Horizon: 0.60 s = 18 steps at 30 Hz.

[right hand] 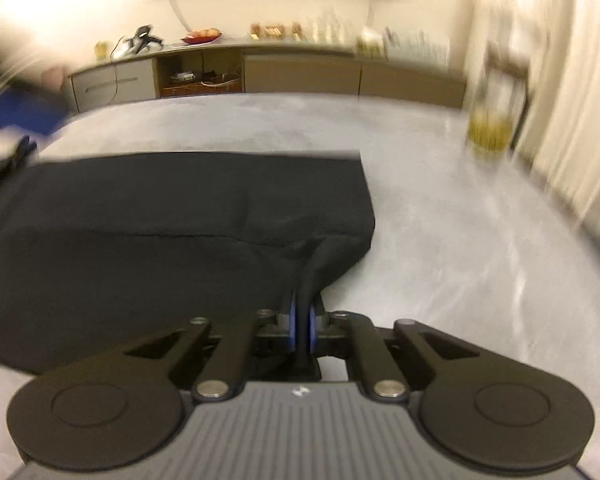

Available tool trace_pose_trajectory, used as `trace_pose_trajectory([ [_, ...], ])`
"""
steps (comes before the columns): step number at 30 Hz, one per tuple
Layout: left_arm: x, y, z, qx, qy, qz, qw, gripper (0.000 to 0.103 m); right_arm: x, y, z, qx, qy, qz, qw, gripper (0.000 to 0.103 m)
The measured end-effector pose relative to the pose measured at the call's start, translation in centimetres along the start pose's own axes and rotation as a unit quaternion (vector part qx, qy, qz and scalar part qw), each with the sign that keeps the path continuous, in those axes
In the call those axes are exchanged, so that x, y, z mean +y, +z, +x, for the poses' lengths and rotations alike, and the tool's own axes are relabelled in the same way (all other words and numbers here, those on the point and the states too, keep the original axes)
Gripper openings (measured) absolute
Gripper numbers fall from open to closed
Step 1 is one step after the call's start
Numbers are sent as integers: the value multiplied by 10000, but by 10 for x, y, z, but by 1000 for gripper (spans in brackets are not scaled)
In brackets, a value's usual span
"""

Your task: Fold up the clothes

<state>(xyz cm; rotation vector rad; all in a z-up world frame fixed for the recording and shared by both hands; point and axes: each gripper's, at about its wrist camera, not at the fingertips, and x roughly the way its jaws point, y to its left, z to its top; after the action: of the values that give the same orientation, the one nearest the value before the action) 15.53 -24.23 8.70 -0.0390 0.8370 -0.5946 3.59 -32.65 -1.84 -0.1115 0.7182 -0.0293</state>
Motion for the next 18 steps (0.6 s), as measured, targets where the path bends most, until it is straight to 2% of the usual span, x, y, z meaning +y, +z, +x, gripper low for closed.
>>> trace_pose_trajectory([
  [4,-44,15,49,342,-150,602,9975,83,25,-1,-18,-480,-249,-784,9955,5],
  [9,-68,11,88,747,77,1084,9913,82,47,-6,-29,-786,-341,-1660,9824,5],
  [10,-68,8,90,776,219,1209,9894,72,49,-6,-30,-827,-292,-1708,9814,5],
  [11,-68,6,93,805,360,1334,9871,37,48,-6,-32,-860,-236,-1692,9815,5],
  [12,-65,4,94,811,452,1382,9860,27,48,-5,-34,-894,-180,-1675,9817,5],
  [14,-49,3,80,599,508,1177,9899,13,42,-2,-39,-977,49,-1490,9840,7],
  [16,-20,3,52,278,521,733,9956,12,34,4,-48,-1065,445,-1182,9863,19],
  [18,17,-2,24,49,583,155,9982,12,25,9,-59,-1111,1150,-743,9843,47],
])
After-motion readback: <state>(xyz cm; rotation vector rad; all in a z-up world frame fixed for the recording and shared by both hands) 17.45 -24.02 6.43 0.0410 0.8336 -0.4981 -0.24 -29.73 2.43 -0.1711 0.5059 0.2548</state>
